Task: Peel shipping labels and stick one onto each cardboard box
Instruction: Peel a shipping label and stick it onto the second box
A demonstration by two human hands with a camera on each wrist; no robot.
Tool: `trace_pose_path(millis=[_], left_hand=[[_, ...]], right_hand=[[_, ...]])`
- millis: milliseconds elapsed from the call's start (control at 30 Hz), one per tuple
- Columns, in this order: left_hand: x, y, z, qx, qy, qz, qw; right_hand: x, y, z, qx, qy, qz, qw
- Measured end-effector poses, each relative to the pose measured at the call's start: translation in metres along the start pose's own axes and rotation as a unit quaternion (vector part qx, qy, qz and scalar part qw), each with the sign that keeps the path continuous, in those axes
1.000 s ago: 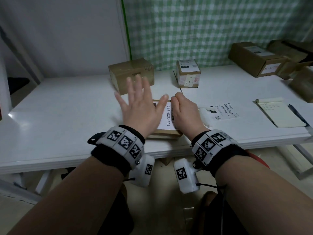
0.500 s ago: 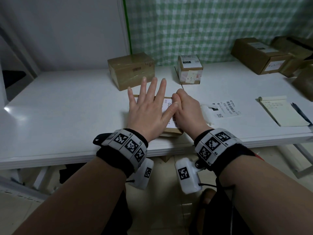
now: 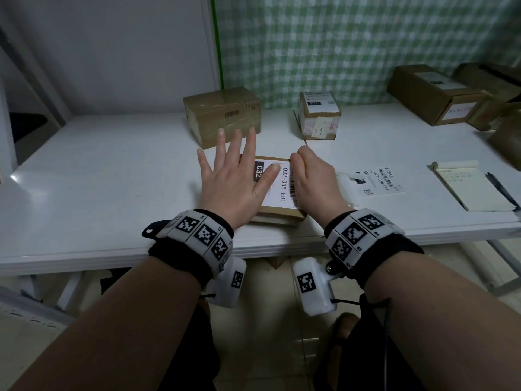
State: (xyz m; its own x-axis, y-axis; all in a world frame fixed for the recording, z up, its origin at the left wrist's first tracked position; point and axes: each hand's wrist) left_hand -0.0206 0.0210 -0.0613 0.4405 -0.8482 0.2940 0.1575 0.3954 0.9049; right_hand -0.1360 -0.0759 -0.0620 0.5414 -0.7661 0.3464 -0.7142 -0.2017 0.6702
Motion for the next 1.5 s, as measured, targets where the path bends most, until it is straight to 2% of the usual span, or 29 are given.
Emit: trace_pose_path(millis=[333,467,600,767,933,1000,1133,1200,1333,1500], left_hand=[[-0.001,0.002,-0.015,-0.06,0.004,-0.018,0.998],[0.0,0.002,-0.02,-0.106,0.034,-0.019,0.994],[-0.001,0.003,-0.021,-0.078,0.043,-0.024,0.996],[-0.002,0.007,-0.023,-0.099,0.081,-0.04,0.991],[0.009,0.022,-0.021,-0.007,0.138,-0.066,0.988],[0.015,0.026,-0.016,-0.003,0.114,-0.052,0.992],[0.021,0.017,0.004,-0.005,-0.018,-0.042,0.999],[0.022,0.008,0.007,0.027,-0.057,-0.038,0.997],[0.026,0.006,0.005,0.008,-0.065,0.011,0.998],[0.029,0.006,-0.001,-0.05,-0.057,0.009,0.997]], right_hand=[[0.002,0.0,-0.002,0.008,-0.021,-0.015,1.0],[0.003,0.001,-0.002,0.014,-0.025,-0.021,0.999],[0.002,0.002,-0.003,0.008,-0.03,-0.025,0.999],[0.0,0.005,-0.005,0.006,-0.032,-0.036,0.999],[0.0,0.007,-0.004,0.008,-0.033,-0.038,0.999],[0.0,0.007,-0.004,0.005,-0.033,-0.042,0.999],[0.0,0.005,-0.003,0.007,-0.019,-0.043,0.999],[-0.002,0.004,-0.002,0.013,-0.007,-0.037,0.999],[-0.002,0.001,0.001,0.013,-0.003,-0.032,0.999],[-0.001,0.001,0.002,-0.001,0.001,-0.039,0.999]])
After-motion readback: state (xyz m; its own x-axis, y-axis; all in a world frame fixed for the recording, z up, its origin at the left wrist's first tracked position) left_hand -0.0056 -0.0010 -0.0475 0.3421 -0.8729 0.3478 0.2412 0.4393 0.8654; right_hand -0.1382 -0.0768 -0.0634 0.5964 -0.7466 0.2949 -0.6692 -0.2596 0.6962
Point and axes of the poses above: each hand's wrist, its own x-axis towards the middle knuckle, its own y-axis out of the back of the hand, z = x × y, and after that the axes turned 5 degrees about -x, right-handed
